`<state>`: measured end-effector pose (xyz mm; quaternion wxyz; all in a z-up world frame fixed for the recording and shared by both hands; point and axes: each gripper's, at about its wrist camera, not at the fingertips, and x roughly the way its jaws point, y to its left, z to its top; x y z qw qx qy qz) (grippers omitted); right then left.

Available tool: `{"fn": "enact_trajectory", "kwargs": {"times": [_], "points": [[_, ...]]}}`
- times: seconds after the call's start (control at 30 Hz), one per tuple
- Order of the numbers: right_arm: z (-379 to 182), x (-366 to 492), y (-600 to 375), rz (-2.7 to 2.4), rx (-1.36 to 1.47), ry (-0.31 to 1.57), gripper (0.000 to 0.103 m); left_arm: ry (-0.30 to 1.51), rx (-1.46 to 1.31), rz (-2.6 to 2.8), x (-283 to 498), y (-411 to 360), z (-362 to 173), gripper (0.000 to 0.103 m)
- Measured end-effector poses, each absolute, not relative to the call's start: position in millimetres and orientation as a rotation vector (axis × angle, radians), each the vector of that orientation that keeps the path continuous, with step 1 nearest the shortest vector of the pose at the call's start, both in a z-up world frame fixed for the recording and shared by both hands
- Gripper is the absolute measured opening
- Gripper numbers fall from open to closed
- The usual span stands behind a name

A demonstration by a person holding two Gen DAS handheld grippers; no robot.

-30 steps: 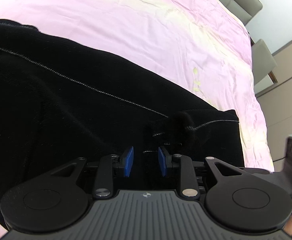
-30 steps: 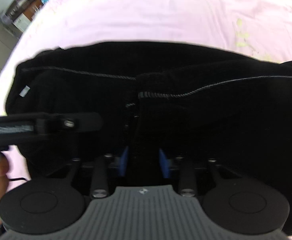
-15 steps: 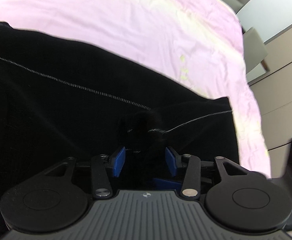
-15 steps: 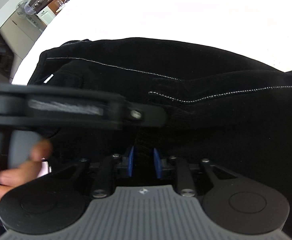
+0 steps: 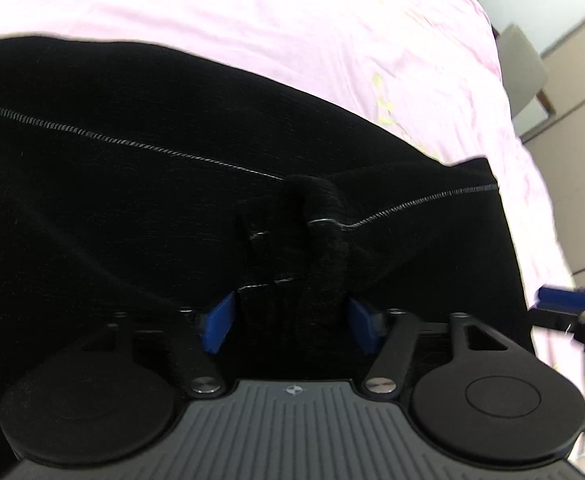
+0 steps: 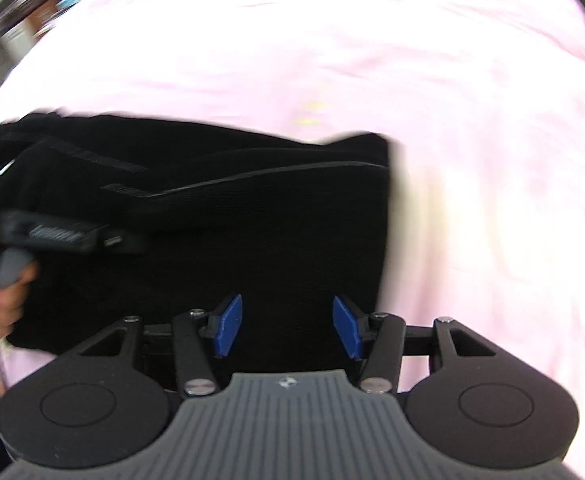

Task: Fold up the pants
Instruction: 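Open both tools and release the folded pants on the bed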

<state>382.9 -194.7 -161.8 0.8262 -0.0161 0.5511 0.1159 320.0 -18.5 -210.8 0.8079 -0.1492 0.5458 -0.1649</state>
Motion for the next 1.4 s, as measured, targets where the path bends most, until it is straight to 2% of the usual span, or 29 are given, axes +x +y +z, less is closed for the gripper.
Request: {"fn": "enact_trajectory", "kwargs": {"times": [0.07,0.1,0.17,0.27,0.43,0.5,0.67,0.8,1.0,1.13,1.27,1.4], "points": [[-165,382,-215,0.198,-0.002,1.176,0.048,1.16,-0.314,-0.317,318,-17,-207,0.047],[-169,382,-223,0.18,0.014,1.18,0.048,1.15,-0.327,-0.302,316,-15,-204,0.044],[-174,381,-234,0.159,0.041,1.191,0.048,1.115,-0.34,-0.304,310,-14,-193,0.029],[-176,377,-244,0.165,0.068,1.183,0.048,1.044,-0.297,-0.337,301,-15,-162,0.024],[-161,369,-243,0.245,0.089,1.122,0.047,0.991,-0.153,-0.364,311,-12,-111,0.024],[-157,375,-234,0.284,0.091,1.093,0.034,1.008,-0.096,-0.361,323,-9,-105,0.024],[-157,392,-212,0.323,0.077,1.066,0.029,1.127,-0.051,-0.334,345,0,-137,0.024],[-190,413,-195,0.305,-0.014,1.113,0.017,1.16,-0.1,-0.31,344,16,-172,0.025],[-232,421,-183,0.314,-0.082,1.148,0.017,1.155,-0.142,-0.32,341,24,-189,0.029],[-213,428,-185,0.334,-0.07,1.163,0.018,1.122,-0.095,-0.35,337,20,-174,0.034],[-180,439,-191,0.328,-0.097,1.05,0.018,1.047,-0.052,-0.354,334,21,-150,0.036],[-194,473,-197,0.247,-0.069,1.058,0.018,1.027,-0.045,-0.339,341,18,-136,0.036]]}}
